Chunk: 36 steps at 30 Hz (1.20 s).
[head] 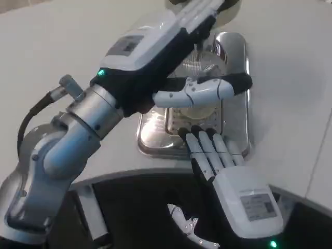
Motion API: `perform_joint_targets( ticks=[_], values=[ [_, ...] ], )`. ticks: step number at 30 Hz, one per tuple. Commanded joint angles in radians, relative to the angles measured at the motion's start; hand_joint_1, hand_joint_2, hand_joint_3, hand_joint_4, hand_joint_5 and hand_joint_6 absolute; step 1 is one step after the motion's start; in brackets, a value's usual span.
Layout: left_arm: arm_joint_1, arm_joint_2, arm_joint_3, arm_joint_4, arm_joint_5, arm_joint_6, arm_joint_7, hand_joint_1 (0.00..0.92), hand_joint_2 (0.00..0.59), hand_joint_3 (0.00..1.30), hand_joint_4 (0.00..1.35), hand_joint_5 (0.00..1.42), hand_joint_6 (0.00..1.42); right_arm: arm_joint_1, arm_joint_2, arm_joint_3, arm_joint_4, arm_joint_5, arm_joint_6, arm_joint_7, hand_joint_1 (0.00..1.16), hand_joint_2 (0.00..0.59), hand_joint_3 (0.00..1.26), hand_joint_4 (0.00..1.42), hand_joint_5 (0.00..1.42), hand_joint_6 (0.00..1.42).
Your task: Grasp the cup under the faucet to collect the drink, then remove the cup.
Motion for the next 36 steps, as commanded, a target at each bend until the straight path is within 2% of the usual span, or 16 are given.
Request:
perform_joint_targets(
  ticks=[1, 11, 23, 27, 32, 36],
  values=[
    [0.033, 0.033, -0.037, 0.004, 0.052, 0.005, -0.044, 0.0, 0.157, 0.0, 0.0, 0.0, 0.0, -0.001, 0.003, -0.005, 0.006, -0.001, 0.008, -0.01, 0.37, 0.485, 0.04, 0.0, 0.0, 0.0],
    [0.045, 0.055, -0.057, -0.013, 0.11, -0.005, -0.039, 0.0, 0.158, 0.0, 0.0, 0.0, 0.0, 0.0, 0.001, -0.02, 0.0, 0.001, 0.008, -0.012, 0.37, 0.485, 0.04, 0.0, 0.0, 0.0],
    [0.057, 0.062, -0.045, -0.003, 0.109, -0.013, -0.033, 0.0, 0.158, 0.0, 0.0, 0.0, 0.0, -0.005, 0.035, -0.075, -0.021, 0.062, 0.002, -0.025, 0.39, 0.474, 0.03, 0.0, 0.0, 0.0],
    [0.06, 0.063, -0.042, -0.002, 0.111, -0.015, -0.031, 0.0, 0.158, 0.0, 0.0, 0.0, 0.0, -0.019, 0.052, -0.089, -0.014, 0.101, -0.006, -0.033, 0.43, 0.442, 0.01, 0.0, 0.0, 0.0],
    [0.06, 0.063, -0.039, -0.001, 0.113, -0.011, -0.03, 0.0, 0.158, 0.0, 0.0, 0.0, 0.0, -0.051, 0.095, -0.092, 0.005, 0.152, -0.002, -0.045, 0.49, 0.402, 0.01, 0.0, 0.0, 0.0],
    [0.061, 0.062, -0.039, -0.001, 0.116, -0.007, -0.03, 0.0, 0.158, 0.0, 0.0, 0.0, 0.0, -0.066, 0.122, -0.086, 0.017, 0.164, -0.002, -0.066, 0.52, 0.389, 0.0, 0.0, 0.0, 0.0]
  ],
)
